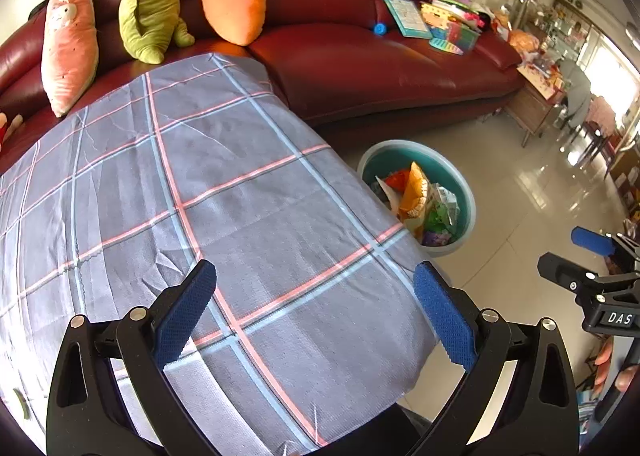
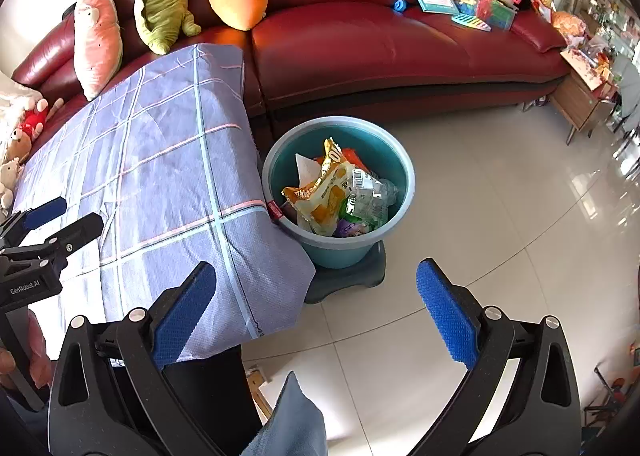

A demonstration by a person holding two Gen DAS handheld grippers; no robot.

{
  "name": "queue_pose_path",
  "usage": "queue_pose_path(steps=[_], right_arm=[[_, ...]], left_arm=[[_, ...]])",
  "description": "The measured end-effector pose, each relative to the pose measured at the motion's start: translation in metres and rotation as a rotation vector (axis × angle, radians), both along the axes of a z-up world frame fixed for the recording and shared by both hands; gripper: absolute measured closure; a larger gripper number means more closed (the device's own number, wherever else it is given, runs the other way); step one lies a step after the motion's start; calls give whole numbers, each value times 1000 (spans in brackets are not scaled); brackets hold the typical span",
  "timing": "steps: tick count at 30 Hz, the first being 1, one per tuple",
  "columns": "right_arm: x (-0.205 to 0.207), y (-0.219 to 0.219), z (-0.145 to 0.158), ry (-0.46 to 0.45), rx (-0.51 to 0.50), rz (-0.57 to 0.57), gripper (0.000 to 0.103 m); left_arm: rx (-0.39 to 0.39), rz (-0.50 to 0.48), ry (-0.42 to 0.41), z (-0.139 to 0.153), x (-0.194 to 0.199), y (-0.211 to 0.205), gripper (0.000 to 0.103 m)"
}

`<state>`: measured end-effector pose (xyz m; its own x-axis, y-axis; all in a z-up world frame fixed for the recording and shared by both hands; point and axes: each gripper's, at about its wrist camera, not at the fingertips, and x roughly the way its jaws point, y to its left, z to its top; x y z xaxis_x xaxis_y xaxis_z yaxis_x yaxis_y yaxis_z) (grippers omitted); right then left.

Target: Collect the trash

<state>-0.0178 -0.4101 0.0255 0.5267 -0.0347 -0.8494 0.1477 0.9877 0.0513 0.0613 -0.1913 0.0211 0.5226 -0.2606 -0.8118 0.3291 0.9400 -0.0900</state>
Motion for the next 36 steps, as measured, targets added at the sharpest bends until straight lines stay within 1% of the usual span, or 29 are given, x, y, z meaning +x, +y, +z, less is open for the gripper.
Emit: queue_pose_path(steps=[5, 9, 11, 20, 36], right_arm=[[3, -1, -6, 7, 9, -4, 7], [7, -6, -16, 21, 21, -21, 7], [10, -9, -21, 30, 32, -25, 7], [19, -15, -41, 53, 51, -40, 7], [38, -22, -60, 76, 47, -54, 7]], left_arm=[[-9, 13, -6, -4, 5, 1, 4], [-21, 6, 6, -10, 8, -1, 4], [-1, 10, 7, -14, 10, -3, 4], [45, 16, 13, -28, 16, -13, 4], [84, 26, 35, -50, 28, -22, 4]])
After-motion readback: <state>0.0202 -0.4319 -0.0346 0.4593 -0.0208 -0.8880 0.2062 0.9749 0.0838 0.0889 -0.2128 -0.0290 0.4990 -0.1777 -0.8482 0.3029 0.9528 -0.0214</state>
